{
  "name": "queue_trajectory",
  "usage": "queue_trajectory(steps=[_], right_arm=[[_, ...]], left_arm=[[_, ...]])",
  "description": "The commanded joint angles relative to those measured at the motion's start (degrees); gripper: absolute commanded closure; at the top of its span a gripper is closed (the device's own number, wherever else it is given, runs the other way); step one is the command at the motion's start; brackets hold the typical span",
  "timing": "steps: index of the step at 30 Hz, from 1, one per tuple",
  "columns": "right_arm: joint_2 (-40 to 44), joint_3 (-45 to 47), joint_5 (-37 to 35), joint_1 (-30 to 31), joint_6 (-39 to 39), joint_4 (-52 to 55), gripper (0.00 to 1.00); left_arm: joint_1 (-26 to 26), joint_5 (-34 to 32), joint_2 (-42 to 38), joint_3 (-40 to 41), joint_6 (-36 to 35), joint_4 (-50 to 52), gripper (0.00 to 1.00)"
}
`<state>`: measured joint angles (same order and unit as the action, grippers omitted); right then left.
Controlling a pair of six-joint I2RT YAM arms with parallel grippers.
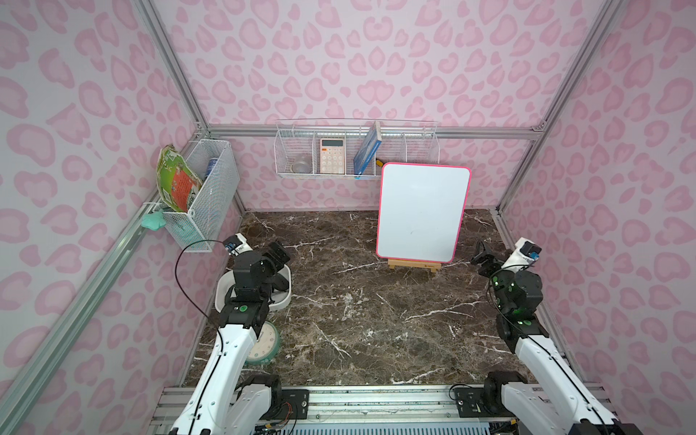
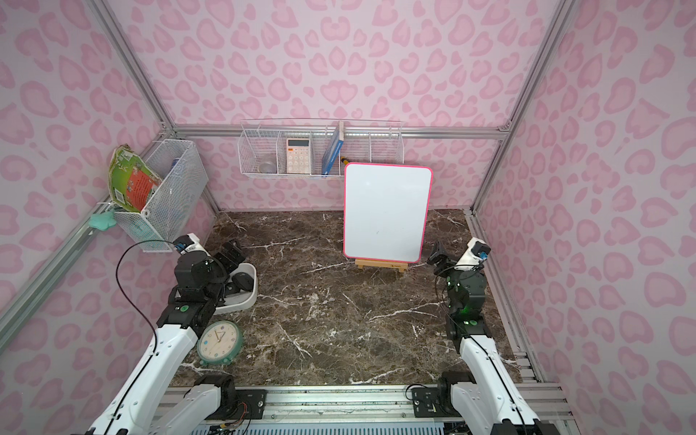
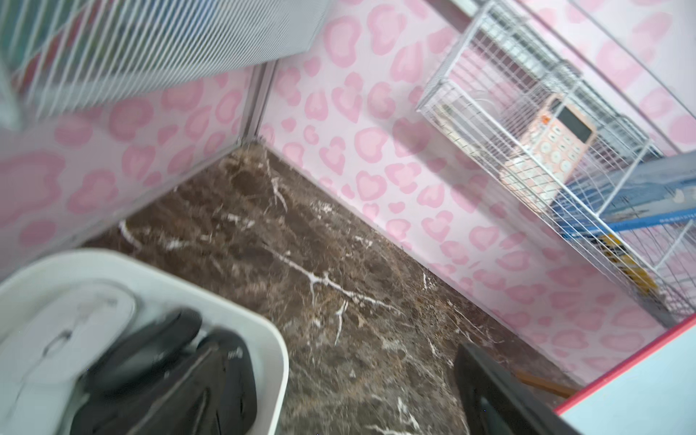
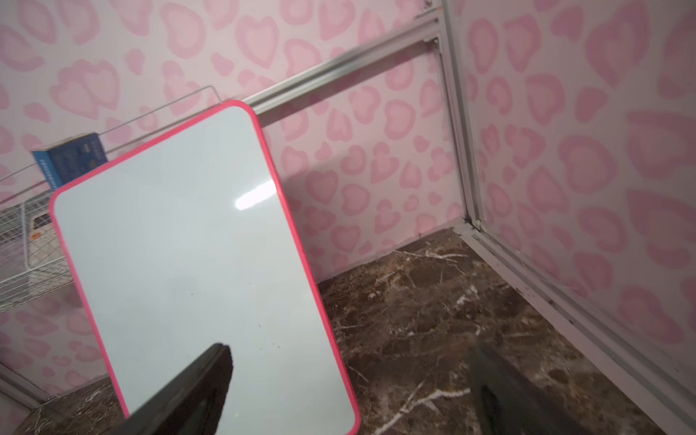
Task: Take out the mouse from the storage box
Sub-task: Move the storage box to the center of the board.
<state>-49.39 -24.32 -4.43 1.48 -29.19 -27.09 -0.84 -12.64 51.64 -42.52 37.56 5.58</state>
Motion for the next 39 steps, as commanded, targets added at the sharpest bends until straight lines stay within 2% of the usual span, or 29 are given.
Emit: queue_trajectory(steps=[1,4,8,10,13,18,23,28,34,39], right_arm=[[-0.04,-1.11,8.43,-0.11,-4.67,9.05,0.01],[-0.93,-2.58,10.3,3.61,-1.84,13.91,0.01],[-1.52,-2.84,1.79,15.01,1.32,17.27,0.01],[-3.21,-3.15,-1.86,20.7,2.46,17.72,0.01],[-6.16,-3.12,-5.02,25.84,2.52,17.09,0.01],[-10.66,-4.35,-5.64,29.03,0.15,16.95,0.01],[-15.18,-11.29,-8.63,33.33,-5.11,27.01,0.01],[-18.09,-14.52,-7.38,38.43,-8.73,34.93,0.01],[-15.75,-14.38,-9.49,43.27,-10.33,39.15,0.01],[-13.25,-13.78,-10.78,43.88,-12.63,42.97,0.01]], left_arm=[[0.22,3.71,-0.81,-0.35,9.37,13.74,0.01],[-0.66,9.99,0.95,-2.98,5.55,20.21,0.01],[-1.7,14.12,4.35,-5.3,2.53,24.96,0.01],[-2.49,13.95,7.36,-7.01,2.04,27.51,0.01],[-2.71,14.65,13.52,-9.45,1.77,29.87,0.02],[-2.94,16.24,22.66,-12.11,1.86,28.64,0.03],[-2.97,13.4,29.3,-15.32,2.59,29.6,0.04],[-3.02,13.26,34.26,-17.47,3.22,27.84,0.04],[-3.02,13.15,39.45,-20.89,2.55,27.12,0.05],[-3.11,17.18,42.57,-22.26,1.97,25.36,0.06]])
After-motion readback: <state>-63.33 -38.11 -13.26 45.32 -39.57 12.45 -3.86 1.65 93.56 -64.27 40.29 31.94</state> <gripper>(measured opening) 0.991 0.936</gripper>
